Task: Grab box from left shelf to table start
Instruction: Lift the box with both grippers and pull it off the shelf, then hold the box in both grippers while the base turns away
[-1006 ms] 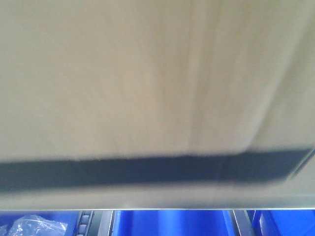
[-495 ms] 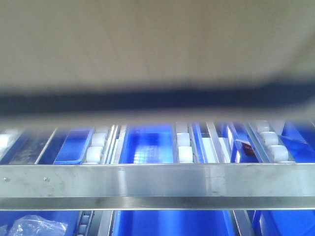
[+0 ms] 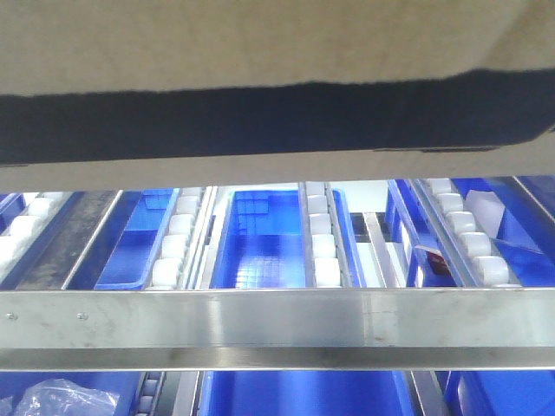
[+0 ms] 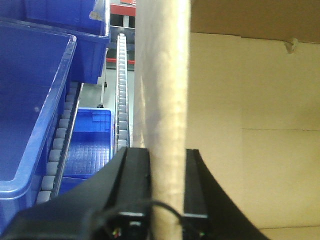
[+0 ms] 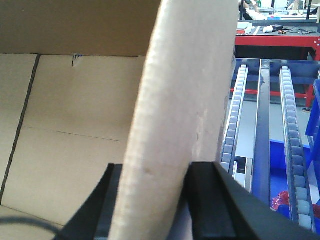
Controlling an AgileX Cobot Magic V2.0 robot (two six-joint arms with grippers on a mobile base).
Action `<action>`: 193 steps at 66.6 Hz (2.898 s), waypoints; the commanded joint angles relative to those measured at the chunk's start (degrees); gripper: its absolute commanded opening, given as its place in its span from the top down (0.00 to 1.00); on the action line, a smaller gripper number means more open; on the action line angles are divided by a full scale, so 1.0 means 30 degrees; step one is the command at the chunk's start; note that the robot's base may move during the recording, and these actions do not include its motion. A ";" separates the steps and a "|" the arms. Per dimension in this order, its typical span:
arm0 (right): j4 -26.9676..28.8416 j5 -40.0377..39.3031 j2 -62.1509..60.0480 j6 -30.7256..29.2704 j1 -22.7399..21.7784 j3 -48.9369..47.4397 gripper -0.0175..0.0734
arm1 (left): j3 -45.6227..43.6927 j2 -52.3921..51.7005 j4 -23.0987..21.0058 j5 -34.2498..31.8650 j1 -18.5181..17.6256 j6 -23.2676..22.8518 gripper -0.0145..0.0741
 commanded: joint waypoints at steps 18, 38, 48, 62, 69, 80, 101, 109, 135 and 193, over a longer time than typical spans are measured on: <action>0.0012 -0.2708 0.0360 -0.0137 -0.0085 -0.0597 0.74 | -0.0748 0.0233 0.0492 -0.4020 -0.0084 -0.0240 0.94; 0.0012 -0.2708 0.0360 -0.0137 -0.0085 -0.0597 0.74 | -0.0748 0.0233 0.0492 -0.4020 -0.0084 -0.0240 0.94; 0.0012 -0.2650 0.0360 -0.0137 -0.0123 -0.0597 0.74 | -0.0748 0.0268 0.0492 -0.4020 -0.0120 -0.0240 0.94; 0.0012 -0.2650 0.0360 -0.0137 -0.0123 -0.0597 0.74 | -0.0719 0.0268 0.0492 -0.4020 -0.0120 -0.0240 0.95; 0.0012 -0.2650 0.0360 -0.0137 -0.0123 -0.0597 0.74 | -0.0719 0.0268 0.0492 -0.4020 -0.0120 -0.0240 0.95; 0.0012 -0.2650 0.0360 -0.0137 -0.0123 -0.0597 0.74 | -0.0719 0.0268 0.0492 -0.4020 -0.0120 -0.0240 0.95; 0.0012 -0.2650 0.0360 -0.0137 -0.0123 -0.0597 0.74 | -0.0719 0.0268 0.0492 -0.4020 -0.0120 -0.0240 0.95; 0.0012 -0.2650 0.0360 -0.0137 -0.0123 -0.0597 0.74 | -0.0719 0.0268 0.0492 -0.4020 -0.0120 -0.0240 0.95; 0.0012 -0.2650 0.0360 -0.0137 -0.0123 -0.0597 0.74 | -0.0719 0.0268 0.0492 -0.4020 -0.0120 -0.0240 0.95; 0.0012 -0.2650 0.0360 -0.0137 -0.0123 -0.0597 0.74 | -0.0719 0.0268 0.0492 -0.4020 -0.0120 -0.0240 0.95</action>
